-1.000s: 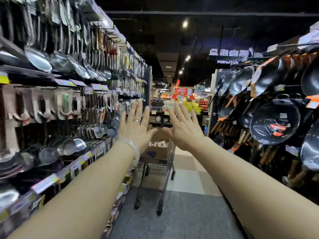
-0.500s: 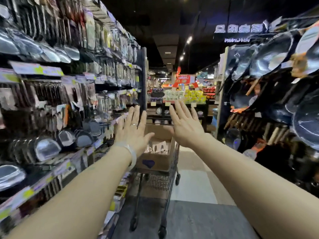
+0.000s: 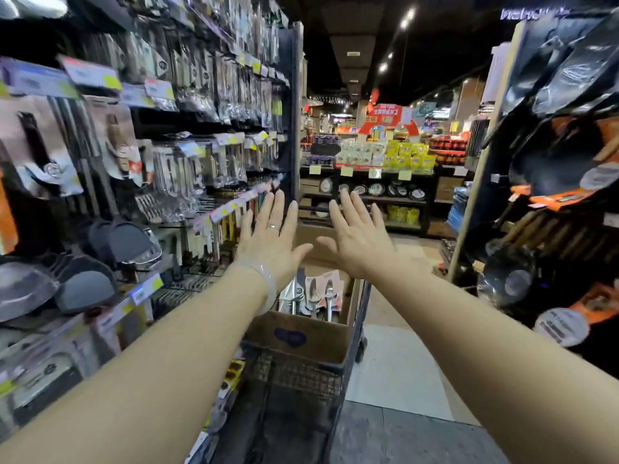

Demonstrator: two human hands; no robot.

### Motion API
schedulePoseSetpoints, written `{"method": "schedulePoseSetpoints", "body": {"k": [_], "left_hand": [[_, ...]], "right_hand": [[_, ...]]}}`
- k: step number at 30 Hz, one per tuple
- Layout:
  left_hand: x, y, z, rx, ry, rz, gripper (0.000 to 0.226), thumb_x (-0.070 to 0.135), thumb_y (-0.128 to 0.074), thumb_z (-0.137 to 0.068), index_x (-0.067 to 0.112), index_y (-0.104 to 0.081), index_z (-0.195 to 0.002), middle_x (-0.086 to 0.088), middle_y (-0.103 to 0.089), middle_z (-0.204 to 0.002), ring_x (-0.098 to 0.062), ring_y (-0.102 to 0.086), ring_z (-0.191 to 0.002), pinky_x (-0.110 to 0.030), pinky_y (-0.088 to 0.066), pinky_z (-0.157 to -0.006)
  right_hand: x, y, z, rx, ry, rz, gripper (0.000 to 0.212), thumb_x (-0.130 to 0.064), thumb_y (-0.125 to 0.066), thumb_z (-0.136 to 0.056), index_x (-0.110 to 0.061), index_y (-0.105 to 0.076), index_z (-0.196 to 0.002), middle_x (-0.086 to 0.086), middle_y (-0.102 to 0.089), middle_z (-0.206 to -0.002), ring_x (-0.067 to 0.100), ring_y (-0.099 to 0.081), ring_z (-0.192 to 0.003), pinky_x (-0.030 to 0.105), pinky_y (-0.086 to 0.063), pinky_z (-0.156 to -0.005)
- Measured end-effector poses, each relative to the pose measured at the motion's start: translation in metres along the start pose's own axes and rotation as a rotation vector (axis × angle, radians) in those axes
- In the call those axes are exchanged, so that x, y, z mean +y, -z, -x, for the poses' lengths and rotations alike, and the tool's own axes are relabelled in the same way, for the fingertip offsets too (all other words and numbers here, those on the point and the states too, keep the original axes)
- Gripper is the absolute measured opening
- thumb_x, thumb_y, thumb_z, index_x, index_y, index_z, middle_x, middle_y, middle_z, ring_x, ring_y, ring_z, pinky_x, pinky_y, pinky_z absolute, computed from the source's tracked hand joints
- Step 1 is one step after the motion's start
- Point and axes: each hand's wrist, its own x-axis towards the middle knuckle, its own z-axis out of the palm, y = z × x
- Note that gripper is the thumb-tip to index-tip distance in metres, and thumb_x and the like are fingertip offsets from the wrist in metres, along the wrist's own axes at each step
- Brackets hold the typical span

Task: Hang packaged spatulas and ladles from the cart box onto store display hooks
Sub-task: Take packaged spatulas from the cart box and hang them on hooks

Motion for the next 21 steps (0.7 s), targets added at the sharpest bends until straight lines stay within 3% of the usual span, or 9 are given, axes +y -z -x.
{"method": "schedulePoseSetpoints", "body": {"k": [9, 17, 21], "left_hand": [[-0.025, -0.147, -0.155, -0.118, -0.041, 0.061, 0.072, 0.055, -0.023, -0.093, 0.018, 0.007, -0.147, -0.005, 0.016, -0.156, -0.019, 0.018, -0.143, -0.043, 0.005, -0.115], [-0.039, -0.292, -0.209, -0.414, -0.04, 0.183, 0.071, 0.057, -0.023, -0.092, 0.02, 0.0, -0.148, -0.002, 0.019, -0.155, -0.016, 0.02, -0.142, -0.041, 0.005, -0.115], [-0.049, -0.362, -0.223, -0.653, -0.023, 0.162, 0.064, 0.052, -0.031, -0.093, 0.019, -0.018, -0.146, -0.006, 0.012, -0.157, -0.02, 0.013, -0.144, -0.042, -0.002, -0.116]], "right_hand": [[0.05, -0.128, -0.164, -0.103, -0.029, -0.05, 0.07, -0.054, -0.023, -0.095, -0.014, -0.003, -0.149, 0.009, 0.009, -0.158, 0.024, 0.011, -0.146, 0.047, 0.002, -0.116], [0.075, -0.279, -0.214, -0.358, -0.09, -0.15, 0.068, -0.051, -0.027, -0.097, -0.014, -0.004, -0.149, 0.011, 0.009, -0.158, 0.025, 0.01, -0.146, 0.045, -0.001, -0.117], [0.074, -0.356, -0.229, -0.473, -0.108, -0.214, 0.065, -0.047, -0.037, -0.095, -0.009, -0.018, -0.145, 0.014, -0.007, -0.157, 0.029, -0.006, -0.145, 0.044, -0.013, -0.116]]}}
